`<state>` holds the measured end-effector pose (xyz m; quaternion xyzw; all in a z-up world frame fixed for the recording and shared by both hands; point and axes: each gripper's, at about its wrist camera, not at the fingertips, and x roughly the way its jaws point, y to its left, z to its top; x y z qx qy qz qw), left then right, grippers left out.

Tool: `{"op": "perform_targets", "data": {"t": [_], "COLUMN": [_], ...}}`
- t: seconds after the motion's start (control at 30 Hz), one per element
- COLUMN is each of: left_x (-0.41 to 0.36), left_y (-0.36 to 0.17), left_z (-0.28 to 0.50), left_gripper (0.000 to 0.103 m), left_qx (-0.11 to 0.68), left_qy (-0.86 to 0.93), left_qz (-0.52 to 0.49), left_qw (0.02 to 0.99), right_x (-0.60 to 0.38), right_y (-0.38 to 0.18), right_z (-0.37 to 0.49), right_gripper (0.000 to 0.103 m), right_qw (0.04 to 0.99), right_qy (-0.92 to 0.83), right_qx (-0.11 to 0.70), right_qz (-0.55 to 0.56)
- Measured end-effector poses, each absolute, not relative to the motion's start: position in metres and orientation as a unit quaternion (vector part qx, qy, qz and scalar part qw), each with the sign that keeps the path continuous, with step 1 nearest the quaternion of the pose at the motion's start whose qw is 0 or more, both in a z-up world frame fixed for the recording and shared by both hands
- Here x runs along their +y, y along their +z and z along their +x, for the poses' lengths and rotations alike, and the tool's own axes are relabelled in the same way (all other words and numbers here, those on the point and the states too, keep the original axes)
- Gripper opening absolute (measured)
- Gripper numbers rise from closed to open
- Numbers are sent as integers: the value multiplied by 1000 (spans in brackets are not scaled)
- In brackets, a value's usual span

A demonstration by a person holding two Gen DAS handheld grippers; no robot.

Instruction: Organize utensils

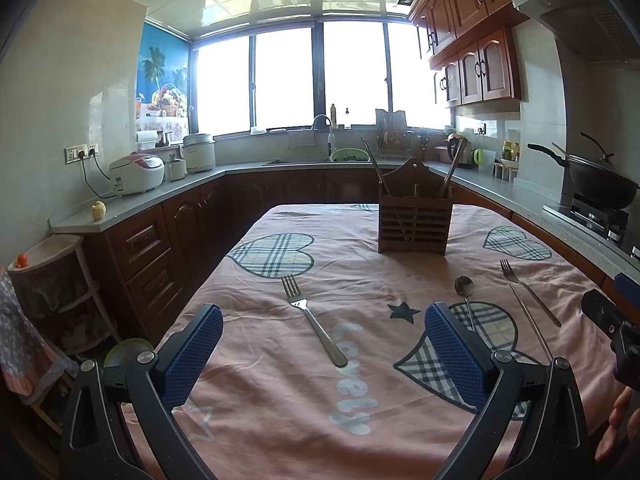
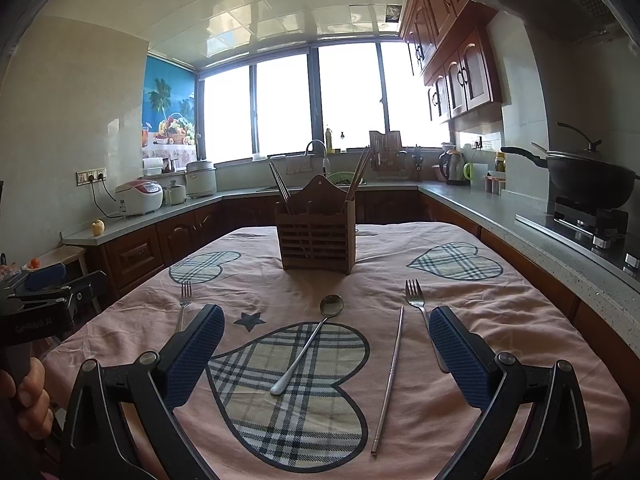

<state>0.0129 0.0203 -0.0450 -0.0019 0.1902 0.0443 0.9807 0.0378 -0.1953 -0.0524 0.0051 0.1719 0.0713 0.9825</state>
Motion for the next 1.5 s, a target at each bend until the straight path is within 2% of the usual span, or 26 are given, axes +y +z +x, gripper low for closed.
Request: {"op": "perform_targets", "data": {"t": [1.5], "left_x": [21], "left_y": [-47], "left_z": [15], "left_gripper": [102], "left_qx": [192], "left_qy": [46], "left_qz": [-9], "left_qw": [980], "right_x": [-191], "right_y": [-42], "right_z": [36], "right_gripper": [103], "right_qw": [983], "right_qy": [76], "right_qx": [165], "right_qz": [-3]}}
